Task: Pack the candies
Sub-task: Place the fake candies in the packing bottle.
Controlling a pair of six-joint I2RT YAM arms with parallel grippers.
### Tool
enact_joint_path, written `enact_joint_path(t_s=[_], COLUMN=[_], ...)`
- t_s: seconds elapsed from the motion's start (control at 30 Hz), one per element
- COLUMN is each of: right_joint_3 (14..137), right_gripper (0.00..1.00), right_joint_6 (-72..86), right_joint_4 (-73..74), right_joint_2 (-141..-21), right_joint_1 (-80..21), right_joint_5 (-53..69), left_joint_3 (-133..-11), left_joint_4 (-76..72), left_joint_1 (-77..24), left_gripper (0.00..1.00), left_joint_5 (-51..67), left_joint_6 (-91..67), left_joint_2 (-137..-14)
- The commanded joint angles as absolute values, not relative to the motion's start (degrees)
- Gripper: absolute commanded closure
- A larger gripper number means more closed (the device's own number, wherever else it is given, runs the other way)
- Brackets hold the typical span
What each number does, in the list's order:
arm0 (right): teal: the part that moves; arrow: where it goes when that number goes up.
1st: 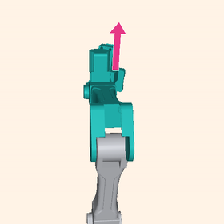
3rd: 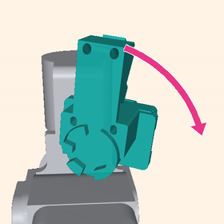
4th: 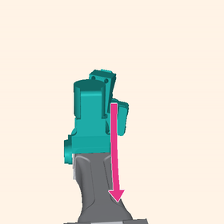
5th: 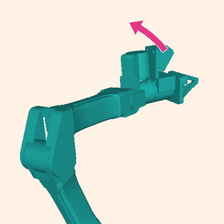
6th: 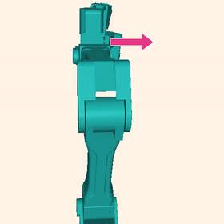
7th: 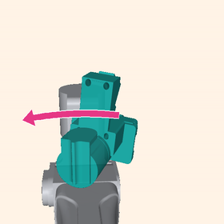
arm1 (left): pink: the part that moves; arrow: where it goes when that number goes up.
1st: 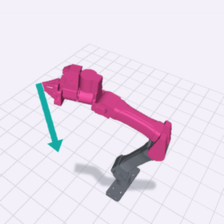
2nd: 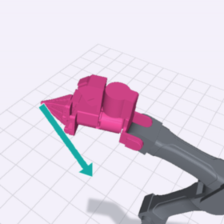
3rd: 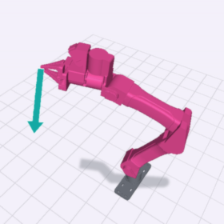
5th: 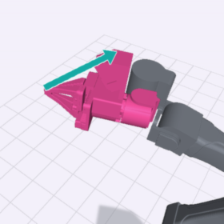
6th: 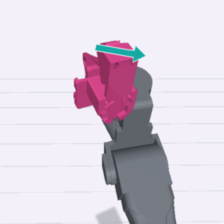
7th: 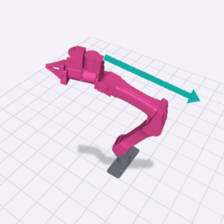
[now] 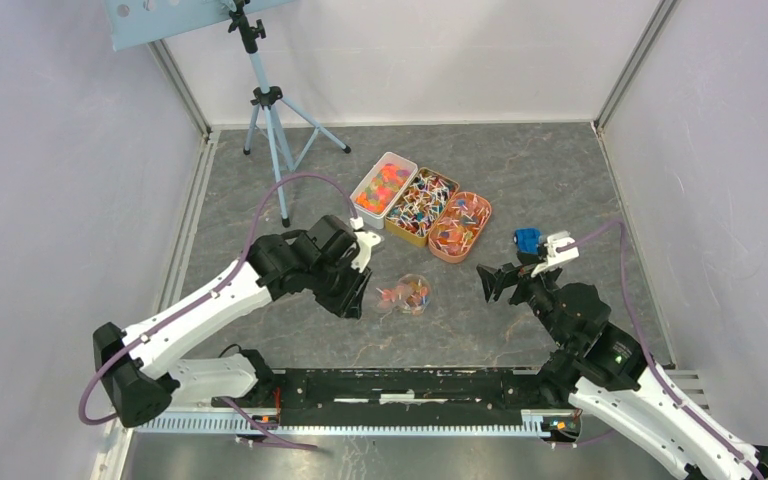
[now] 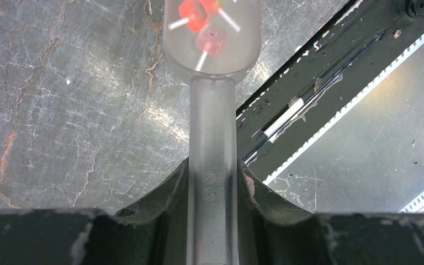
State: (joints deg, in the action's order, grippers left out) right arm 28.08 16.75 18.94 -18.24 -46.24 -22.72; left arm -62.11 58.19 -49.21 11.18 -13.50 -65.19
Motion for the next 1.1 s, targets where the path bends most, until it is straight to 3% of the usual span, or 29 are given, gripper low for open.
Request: enact_joint_path(t_s=[0.0,1.07], right_joint_3=[28.3,27.4], right_gripper=[0.02,0.02], right_joint_6=[17.4,17.2], right_joint_4=[16.5,15.5], right_joint_2=[-17.1,-16.5], right_joint_1=[-46.4,-46.4], right_joint_5=[-22.7,-22.7], left_joint_3=[-65.2,-76.5], left_joint_4=[58.5,63.1], left_joint_1=[-49.0,-49.0], left_gripper=[0.98,0.98], left_joint_5=[13.9,8.7], left_joint_6=[-15.1,-15.1], left_joint_2=[-66.5,-73.3])
